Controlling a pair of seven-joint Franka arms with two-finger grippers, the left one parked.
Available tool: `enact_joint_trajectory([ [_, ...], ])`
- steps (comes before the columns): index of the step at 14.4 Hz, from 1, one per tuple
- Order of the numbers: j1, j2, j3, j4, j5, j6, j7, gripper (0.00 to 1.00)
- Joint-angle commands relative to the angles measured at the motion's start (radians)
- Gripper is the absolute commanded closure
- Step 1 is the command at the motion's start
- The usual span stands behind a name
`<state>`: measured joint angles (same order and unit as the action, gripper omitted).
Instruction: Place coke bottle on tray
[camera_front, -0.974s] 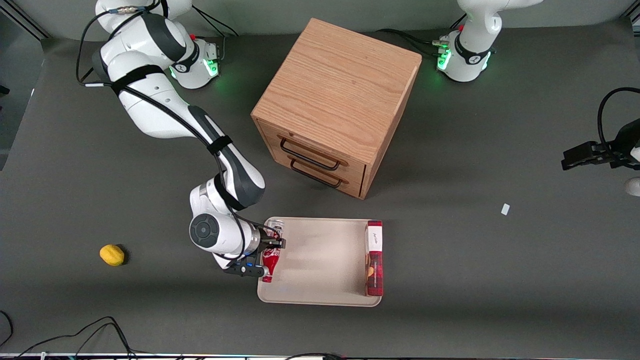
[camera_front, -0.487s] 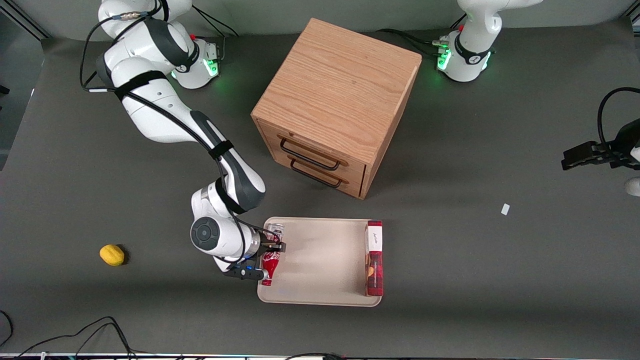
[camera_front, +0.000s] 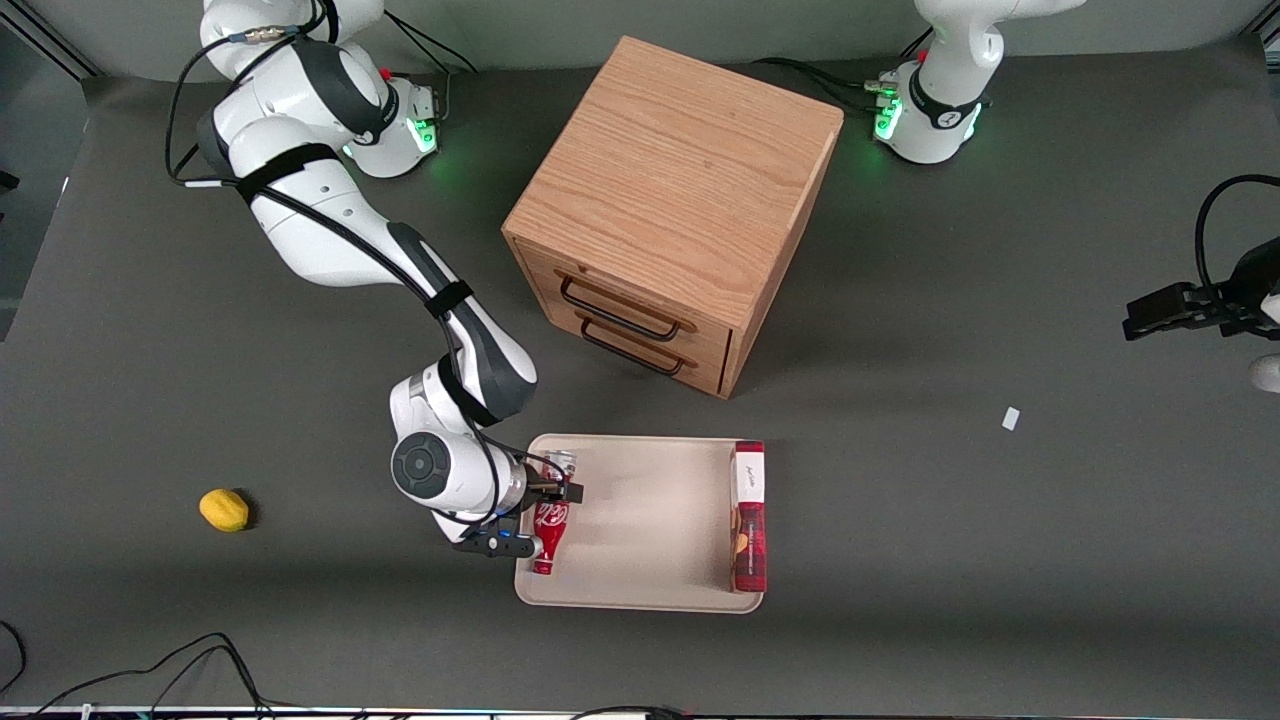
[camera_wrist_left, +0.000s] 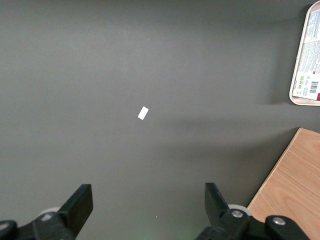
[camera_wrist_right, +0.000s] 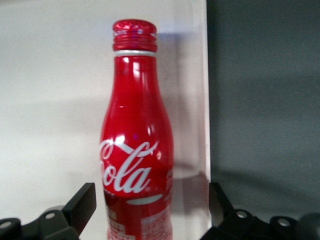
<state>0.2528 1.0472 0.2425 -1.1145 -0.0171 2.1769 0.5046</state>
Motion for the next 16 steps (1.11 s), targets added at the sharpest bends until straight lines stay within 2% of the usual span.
enact_joint_trajectory([
  [1,0.008,0.004,-0.002,0.027,-0.024,-0.003,0.032,0.0],
  [4,0.005,-0.056,0.001,0.031,-0.024,-0.026,0.025,0.0],
  [7,-0.004,-0.217,0.011,0.025,-0.023,-0.119,0.02,0.0],
  [11,-0.03,-0.503,-0.003,-0.007,-0.026,-0.403,0.017,0.0],
  [13,-0.087,-0.602,-0.006,-0.007,-0.017,-0.564,0.015,0.0],
  [16,-0.103,-0.746,-0.084,-0.025,-0.007,-0.822,0.017,0.0],
])
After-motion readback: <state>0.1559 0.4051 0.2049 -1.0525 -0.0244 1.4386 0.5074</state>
